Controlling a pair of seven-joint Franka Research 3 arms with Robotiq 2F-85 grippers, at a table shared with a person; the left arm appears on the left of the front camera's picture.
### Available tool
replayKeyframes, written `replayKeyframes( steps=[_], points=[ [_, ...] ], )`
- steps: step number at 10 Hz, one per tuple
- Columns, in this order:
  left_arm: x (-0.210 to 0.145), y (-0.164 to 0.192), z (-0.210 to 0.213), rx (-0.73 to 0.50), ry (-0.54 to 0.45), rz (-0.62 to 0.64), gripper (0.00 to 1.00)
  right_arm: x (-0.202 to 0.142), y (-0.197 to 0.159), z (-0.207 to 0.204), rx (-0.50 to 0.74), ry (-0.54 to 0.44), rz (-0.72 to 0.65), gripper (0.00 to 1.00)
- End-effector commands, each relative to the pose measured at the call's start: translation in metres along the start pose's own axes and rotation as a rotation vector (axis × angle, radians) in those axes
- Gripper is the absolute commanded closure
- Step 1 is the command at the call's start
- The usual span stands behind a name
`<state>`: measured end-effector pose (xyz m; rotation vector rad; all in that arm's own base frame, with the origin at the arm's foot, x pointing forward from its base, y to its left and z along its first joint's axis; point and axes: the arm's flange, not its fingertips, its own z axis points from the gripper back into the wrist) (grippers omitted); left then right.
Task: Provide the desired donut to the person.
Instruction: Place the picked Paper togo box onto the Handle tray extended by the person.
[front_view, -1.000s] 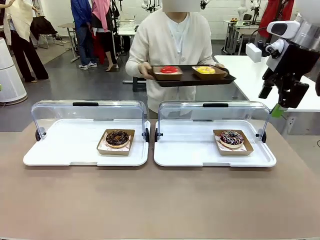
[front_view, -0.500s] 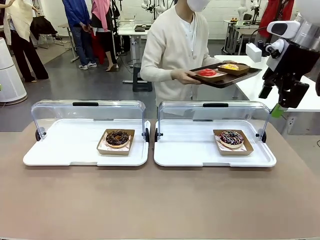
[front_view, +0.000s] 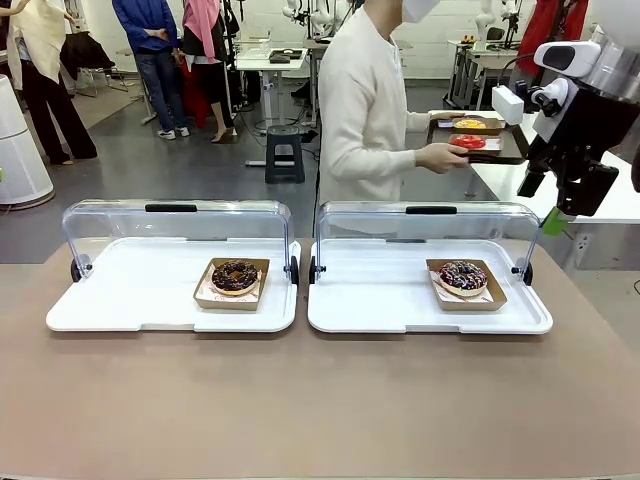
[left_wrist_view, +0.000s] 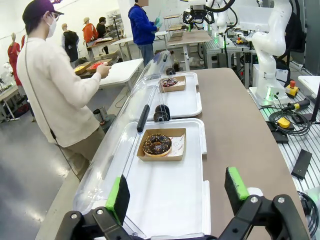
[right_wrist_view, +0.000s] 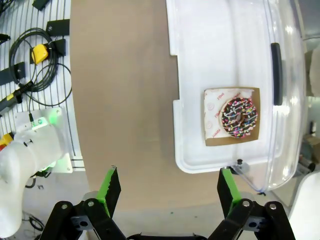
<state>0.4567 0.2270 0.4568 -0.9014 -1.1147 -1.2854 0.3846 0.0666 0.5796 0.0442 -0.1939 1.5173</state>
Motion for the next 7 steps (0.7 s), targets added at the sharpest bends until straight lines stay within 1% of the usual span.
replayKeyframes(
  steps=[1, 2, 3, 4, 5, 6, 7],
  points=[
    [0.003, 0.000, 0.001, 0.002, -0.012, -0.002, 0.00, 0.000, 0.000, 0.000, 0.000, 0.000, 0.000, 0.00],
    [0.003, 0.000, 0.001, 0.002, -0.012, -0.002, 0.00, -0.041, -0.009, 0.015, 0.196, -0.291, 0.045, 0.00],
    [0.003, 0.000, 0.001, 0.002, -0.012, -0.002, 0.00, -0.070, -0.015, 0.021, 0.286, -0.448, 0.115, 0.00],
    [0.003, 0.000, 0.001, 0.002, -0.012, -0.002, 0.00, -0.108, -0.023, 0.025, 0.232, -0.570, 0.161, 0.00],
    [0.003, 0.000, 0.001, 0.002, -0.012, -0.002, 0.00, -0.148, -0.028, 0.021, 0.228, -0.688, 0.200, 0.00],
    [0.003, 0.000, 0.001, 0.002, -0.012, -0.002, 0.00, -0.191, -0.035, 0.008, 0.188, -0.835, 0.213, 0.00],
    [0.003, 0.000, 0.001, 0.002, -0.012, -0.002, 0.00, -0.229, -0.037, -0.007, 0.140, -0.960, 0.155, 0.00]
  ],
)
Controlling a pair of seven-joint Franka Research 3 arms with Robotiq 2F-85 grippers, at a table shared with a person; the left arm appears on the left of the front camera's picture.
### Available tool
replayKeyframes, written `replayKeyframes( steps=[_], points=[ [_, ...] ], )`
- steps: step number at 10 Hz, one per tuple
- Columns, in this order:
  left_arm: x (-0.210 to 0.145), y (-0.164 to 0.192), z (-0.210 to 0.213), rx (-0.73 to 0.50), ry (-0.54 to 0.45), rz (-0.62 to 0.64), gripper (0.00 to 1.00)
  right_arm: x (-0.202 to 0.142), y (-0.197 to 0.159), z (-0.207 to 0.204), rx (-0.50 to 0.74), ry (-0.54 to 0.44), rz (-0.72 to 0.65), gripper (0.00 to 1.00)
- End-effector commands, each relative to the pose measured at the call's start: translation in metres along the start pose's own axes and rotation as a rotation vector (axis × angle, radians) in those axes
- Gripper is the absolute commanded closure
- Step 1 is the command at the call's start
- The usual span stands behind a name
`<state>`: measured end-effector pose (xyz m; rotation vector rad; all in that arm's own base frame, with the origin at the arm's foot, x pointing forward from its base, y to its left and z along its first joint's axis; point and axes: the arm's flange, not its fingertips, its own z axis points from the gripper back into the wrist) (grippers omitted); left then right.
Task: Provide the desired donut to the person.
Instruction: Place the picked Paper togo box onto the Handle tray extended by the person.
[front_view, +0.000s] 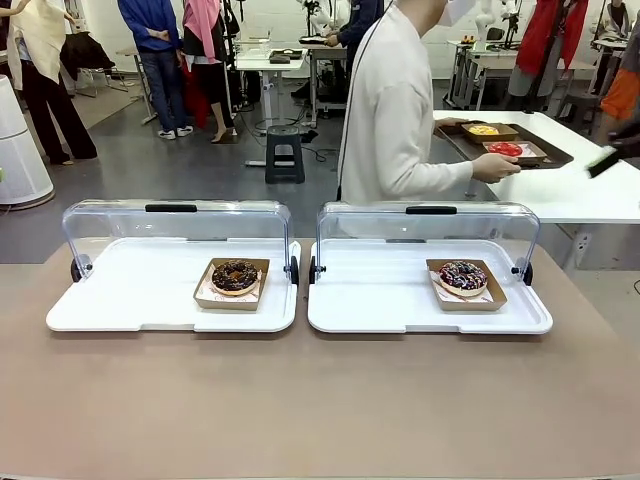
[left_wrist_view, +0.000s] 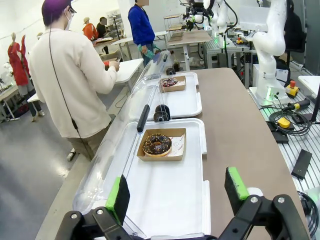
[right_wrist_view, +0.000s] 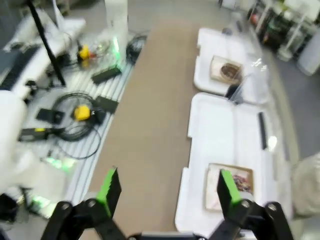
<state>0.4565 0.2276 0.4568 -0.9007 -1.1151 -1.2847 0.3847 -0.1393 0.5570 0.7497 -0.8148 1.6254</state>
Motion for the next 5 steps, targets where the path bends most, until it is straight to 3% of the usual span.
replayKeyframes(
  steps=[1, 2, 5],
  points=[
    [0.003, 0.000, 0.000, 0.001, -0.012, -0.002, 0.00, -0.065, -0.021, 0.025, -0.092, -0.286, -0.137, 0.00],
    [0.003, 0.000, 0.000, 0.001, -0.012, -0.002, 0.00, -0.094, -0.019, 0.033, -0.168, -0.341, -0.189, 0.00],
    [0.003, 0.000, 0.000, 0.001, -0.012, -0.002, 0.00, -0.149, -0.022, 0.041, -0.131, -0.438, -0.277, 0.00]
  ],
)
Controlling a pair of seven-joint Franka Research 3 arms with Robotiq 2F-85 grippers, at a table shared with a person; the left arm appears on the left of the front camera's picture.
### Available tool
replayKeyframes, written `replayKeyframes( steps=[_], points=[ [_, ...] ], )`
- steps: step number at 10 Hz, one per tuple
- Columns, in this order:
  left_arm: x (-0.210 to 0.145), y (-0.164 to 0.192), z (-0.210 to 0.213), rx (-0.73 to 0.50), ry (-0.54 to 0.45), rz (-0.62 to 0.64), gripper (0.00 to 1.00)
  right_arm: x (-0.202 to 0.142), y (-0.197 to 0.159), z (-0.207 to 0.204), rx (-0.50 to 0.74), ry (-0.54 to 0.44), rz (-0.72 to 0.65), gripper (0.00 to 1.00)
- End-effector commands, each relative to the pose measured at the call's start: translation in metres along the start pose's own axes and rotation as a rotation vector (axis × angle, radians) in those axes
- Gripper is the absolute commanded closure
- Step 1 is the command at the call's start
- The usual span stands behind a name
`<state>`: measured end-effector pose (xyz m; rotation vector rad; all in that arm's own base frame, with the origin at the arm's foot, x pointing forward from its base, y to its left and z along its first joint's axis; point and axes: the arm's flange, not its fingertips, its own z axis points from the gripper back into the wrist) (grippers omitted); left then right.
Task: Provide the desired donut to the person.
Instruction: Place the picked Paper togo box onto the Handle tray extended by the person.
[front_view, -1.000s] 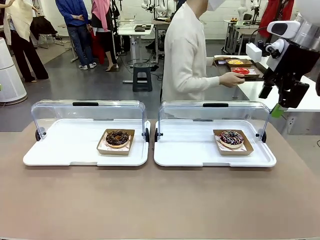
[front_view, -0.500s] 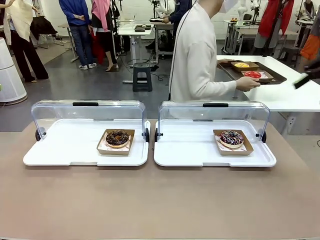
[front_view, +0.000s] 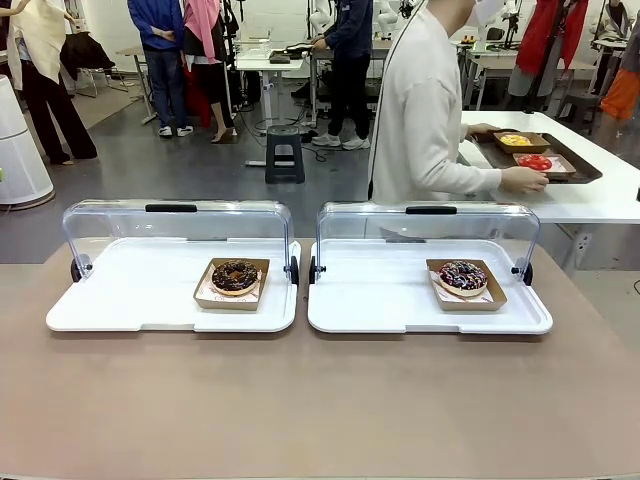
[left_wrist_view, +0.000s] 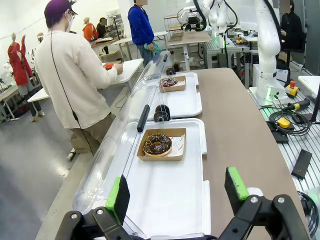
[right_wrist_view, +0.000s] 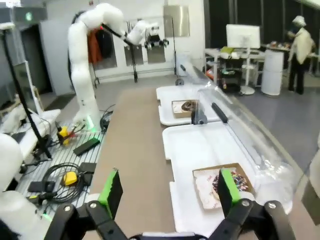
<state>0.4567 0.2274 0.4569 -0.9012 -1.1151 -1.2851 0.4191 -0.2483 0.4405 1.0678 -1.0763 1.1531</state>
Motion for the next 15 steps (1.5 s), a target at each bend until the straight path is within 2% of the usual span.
replayKeyframes(
  steps=[1, 4, 5, 15],
  points=[
    [0.003, 0.000, 0.001, 0.002, -0.012, -0.002, 0.00, 0.015, -0.019, 0.007, 0.004, -0.001, -0.040, 0.00],
    [0.003, 0.000, 0.001, 0.002, -0.012, -0.002, 0.00, 0.018, -0.015, -0.001, -0.021, 0.054, -0.011, 0.00],
    [0.003, 0.000, 0.001, 0.002, -0.012, -0.002, 0.00, 0.003, -0.020, 0.002, 0.014, 0.013, -0.028, 0.00],
    [0.003, 0.000, 0.001, 0.002, -0.012, -0.002, 0.00, 0.003, -0.020, 0.002, 0.014, 0.013, -0.028, 0.00]
  ],
)
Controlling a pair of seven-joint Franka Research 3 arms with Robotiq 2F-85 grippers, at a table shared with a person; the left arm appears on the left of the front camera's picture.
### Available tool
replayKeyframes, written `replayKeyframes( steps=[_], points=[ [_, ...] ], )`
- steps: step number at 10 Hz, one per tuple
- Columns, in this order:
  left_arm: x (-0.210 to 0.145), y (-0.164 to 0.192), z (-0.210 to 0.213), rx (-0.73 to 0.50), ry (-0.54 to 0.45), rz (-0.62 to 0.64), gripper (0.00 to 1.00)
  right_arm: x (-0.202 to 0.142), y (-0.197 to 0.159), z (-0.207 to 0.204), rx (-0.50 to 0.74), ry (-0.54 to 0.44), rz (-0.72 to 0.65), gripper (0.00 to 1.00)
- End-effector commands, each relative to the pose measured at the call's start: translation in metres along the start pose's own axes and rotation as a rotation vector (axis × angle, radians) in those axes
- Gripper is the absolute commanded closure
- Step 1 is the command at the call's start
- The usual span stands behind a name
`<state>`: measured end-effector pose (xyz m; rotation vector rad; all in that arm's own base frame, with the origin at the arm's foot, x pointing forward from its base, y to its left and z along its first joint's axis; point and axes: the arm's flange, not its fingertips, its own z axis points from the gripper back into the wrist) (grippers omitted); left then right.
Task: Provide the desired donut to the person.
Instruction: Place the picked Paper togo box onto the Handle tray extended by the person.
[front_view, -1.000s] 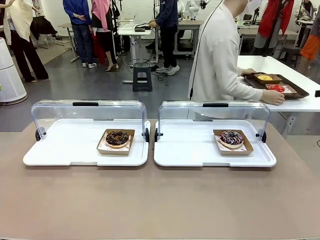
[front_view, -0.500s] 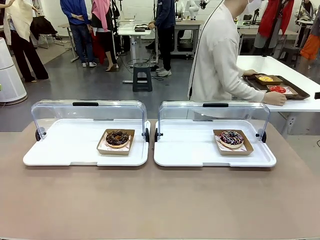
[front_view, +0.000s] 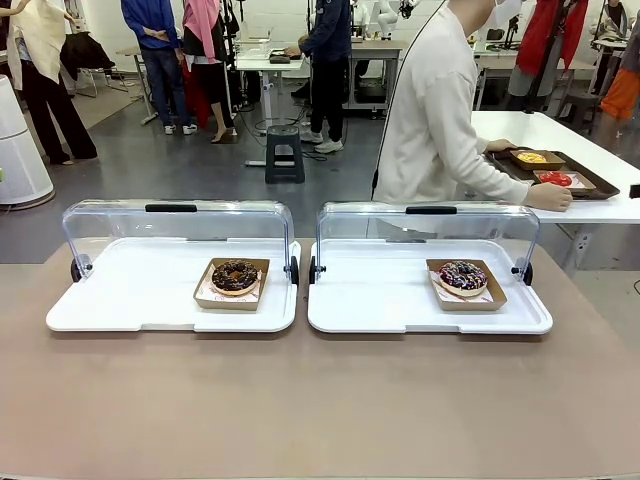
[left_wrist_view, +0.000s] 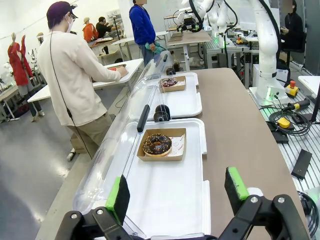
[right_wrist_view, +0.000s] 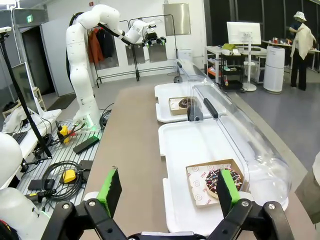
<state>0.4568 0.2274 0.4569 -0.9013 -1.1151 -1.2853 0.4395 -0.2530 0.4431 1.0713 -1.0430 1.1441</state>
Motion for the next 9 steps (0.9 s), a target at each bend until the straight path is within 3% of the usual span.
replayKeyframes(
  steps=[1, 9],
  points=[
    [0.0029, -0.0001, 0.0007, 0.002, -0.012, -0.002, 0.00, -0.0004, 0.0006, -0.0014, 0.008, -0.005, -0.003, 0.00],
    [0.0029, -0.0001, 0.0007, 0.002, -0.012, -0.002, 0.00, -0.0004, 0.0006, -0.0014, 0.008, -0.005, -0.003, 0.00]
  ],
)
